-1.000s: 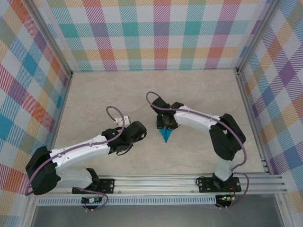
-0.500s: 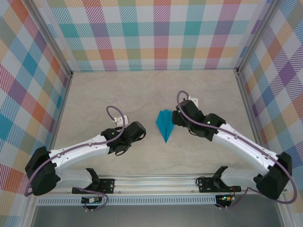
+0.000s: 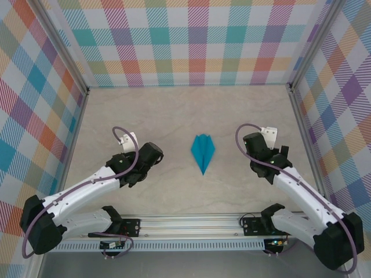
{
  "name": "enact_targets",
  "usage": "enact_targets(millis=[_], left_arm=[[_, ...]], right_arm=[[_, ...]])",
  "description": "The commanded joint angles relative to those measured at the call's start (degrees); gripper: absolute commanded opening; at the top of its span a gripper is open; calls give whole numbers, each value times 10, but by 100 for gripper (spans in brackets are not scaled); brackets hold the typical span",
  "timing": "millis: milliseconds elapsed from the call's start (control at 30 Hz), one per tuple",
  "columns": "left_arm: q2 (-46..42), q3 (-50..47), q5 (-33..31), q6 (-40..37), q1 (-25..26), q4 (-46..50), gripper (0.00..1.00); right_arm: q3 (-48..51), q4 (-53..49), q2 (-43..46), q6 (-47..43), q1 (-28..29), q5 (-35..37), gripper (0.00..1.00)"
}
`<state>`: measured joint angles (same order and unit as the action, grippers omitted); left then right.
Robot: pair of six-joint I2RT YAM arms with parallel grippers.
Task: Fold a paper plane with a square sheet of paper (pick it up from the middle)
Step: Reset both arms
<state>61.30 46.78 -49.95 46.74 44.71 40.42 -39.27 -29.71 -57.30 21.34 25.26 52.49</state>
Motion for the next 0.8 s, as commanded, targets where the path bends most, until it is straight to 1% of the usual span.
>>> enact_targets(millis=[0, 33, 67, 133, 167, 200, 233, 367, 433, 467, 567, 633, 733, 767], left_arm=[[-19, -19, -47, -39, -26, 12, 100], [-24, -24, -47, -43, -35, 9, 100], [-26, -27, -45, -49, -43, 5, 100], [-26, -31, -32, -66, -62, -5, 100], [-24, -34, -34, -73, -71, -9, 100], [-23, -36, -39, -81, -78, -15, 100], [-20, -39, -44, -87, -84, -20, 100], [-28, -65, -52, -122, -119, -77, 100], [-31, -74, -29, -142, -151, -100, 100], [-30, -76, -12, -153, -166, -111, 100], [-25, -99, 0, -210, -197, -184, 100], [-22, -122, -5, -255, -211, -237, 100], [-23, -155, -10, -298, -235, -328, 100], [-22, -172, -7, -314, -246, -364, 100]], right_arm=[[13, 40, -33, 17, -47, 8, 100], [20, 64, -38, 23, -56, 1, 100], [33, 102, -40, 10, -65, -17, 100], [70, 198, -50, -42, -95, -84, 100], [79, 238, -64, -58, -118, -130, 100], [78, 257, -80, -74, -142, -177, 100], [80, 279, -95, -88, -155, -202, 100], [119, 452, -150, -144, -173, -288, 100], [134, 518, -171, -175, -173, -325, 100], [132, 530, -177, -181, -176, -335, 100], [157, 638, -195, -197, -189, -383, 100], [155, 673, -210, -205, -200, -410, 100], [184, 796, -273, -233, -206, -456, 100], [176, 780, -273, -233, -209, -473, 100]])
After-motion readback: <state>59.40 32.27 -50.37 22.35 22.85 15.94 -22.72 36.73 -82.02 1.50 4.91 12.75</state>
